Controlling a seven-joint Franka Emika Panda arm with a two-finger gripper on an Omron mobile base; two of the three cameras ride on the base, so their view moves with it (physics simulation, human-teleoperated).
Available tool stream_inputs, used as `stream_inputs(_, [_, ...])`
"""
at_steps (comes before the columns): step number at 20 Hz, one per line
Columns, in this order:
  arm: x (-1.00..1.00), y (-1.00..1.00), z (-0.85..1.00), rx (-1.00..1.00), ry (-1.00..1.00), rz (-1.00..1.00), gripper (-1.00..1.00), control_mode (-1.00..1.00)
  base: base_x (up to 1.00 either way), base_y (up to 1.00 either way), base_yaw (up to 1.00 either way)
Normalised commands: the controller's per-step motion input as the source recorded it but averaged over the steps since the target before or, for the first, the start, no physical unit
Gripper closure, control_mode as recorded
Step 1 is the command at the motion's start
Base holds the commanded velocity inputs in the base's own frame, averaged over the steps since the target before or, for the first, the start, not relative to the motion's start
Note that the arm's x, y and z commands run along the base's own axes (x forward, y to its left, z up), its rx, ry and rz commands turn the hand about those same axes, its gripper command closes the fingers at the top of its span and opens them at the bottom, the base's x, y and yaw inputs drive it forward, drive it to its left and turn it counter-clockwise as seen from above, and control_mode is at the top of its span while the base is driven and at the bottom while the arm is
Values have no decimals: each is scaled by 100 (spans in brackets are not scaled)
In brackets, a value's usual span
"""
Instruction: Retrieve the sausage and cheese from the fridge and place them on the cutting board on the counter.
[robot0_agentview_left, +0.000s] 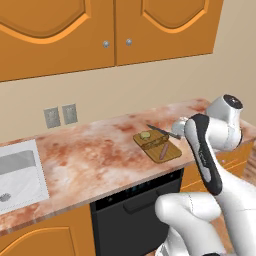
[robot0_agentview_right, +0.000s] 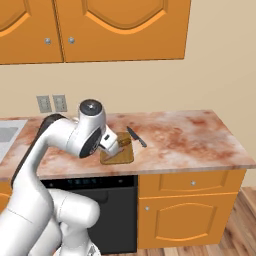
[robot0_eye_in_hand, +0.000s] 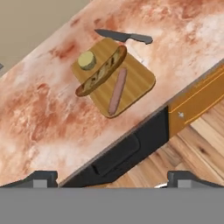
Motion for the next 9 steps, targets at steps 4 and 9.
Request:
stream_inputs(4, [-96,0,50,0,-20,11,-100,-100,0,0,0])
stream_inputs(9, [-94,0,46,-1,-16,9,-100,-100,0,0,0])
